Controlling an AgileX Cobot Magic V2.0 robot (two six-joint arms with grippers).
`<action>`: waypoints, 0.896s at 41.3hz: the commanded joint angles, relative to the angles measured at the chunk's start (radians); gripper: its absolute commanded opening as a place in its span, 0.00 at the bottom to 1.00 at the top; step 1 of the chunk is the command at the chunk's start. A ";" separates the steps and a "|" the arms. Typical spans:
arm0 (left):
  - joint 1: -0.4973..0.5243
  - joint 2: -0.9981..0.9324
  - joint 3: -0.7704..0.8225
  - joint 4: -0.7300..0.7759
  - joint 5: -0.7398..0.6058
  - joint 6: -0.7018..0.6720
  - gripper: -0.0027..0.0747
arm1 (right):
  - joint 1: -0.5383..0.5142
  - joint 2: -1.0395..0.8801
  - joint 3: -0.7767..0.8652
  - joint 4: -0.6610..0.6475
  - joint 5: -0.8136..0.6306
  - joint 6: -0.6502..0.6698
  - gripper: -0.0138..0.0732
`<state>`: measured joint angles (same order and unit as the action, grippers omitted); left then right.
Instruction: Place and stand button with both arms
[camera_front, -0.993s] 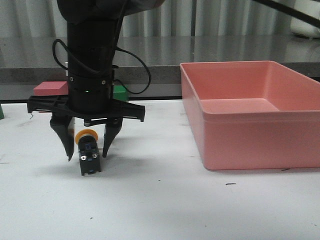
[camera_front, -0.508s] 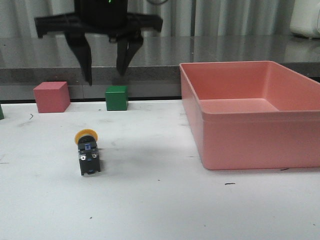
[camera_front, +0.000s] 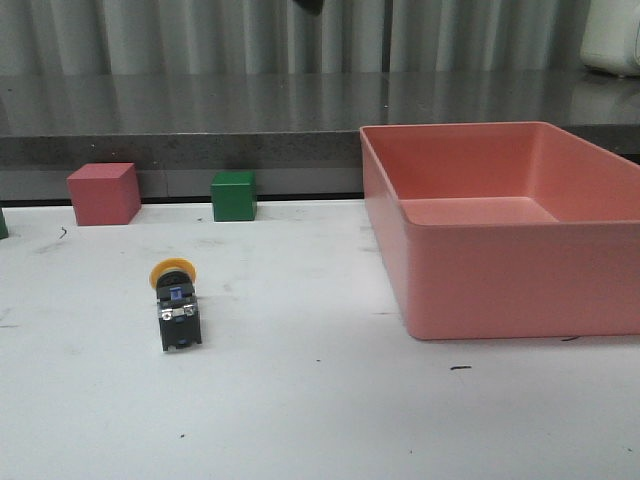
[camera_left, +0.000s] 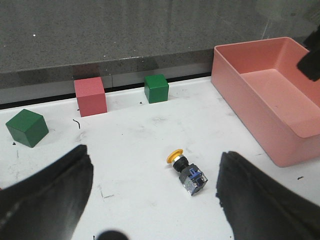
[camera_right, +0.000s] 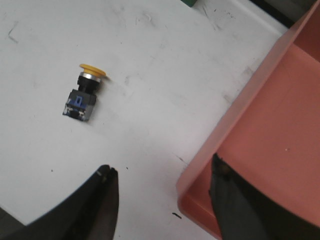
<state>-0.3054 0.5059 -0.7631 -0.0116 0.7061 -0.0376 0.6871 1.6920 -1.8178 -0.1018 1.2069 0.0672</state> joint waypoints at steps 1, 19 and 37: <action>-0.007 0.013 -0.033 -0.006 -0.076 0.000 0.70 | -0.021 -0.159 0.099 -0.002 -0.103 -0.054 0.66; -0.007 0.013 -0.033 -0.006 -0.078 0.000 0.70 | -0.029 -0.609 0.641 0.006 -0.337 -0.059 0.66; -0.007 0.013 -0.033 -0.006 -0.086 0.000 0.70 | -0.029 -0.934 0.899 0.013 -0.362 -0.059 0.66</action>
<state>-0.3054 0.5059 -0.7631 -0.0116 0.7043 -0.0362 0.6633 0.8054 -0.9255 -0.0852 0.9098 0.0202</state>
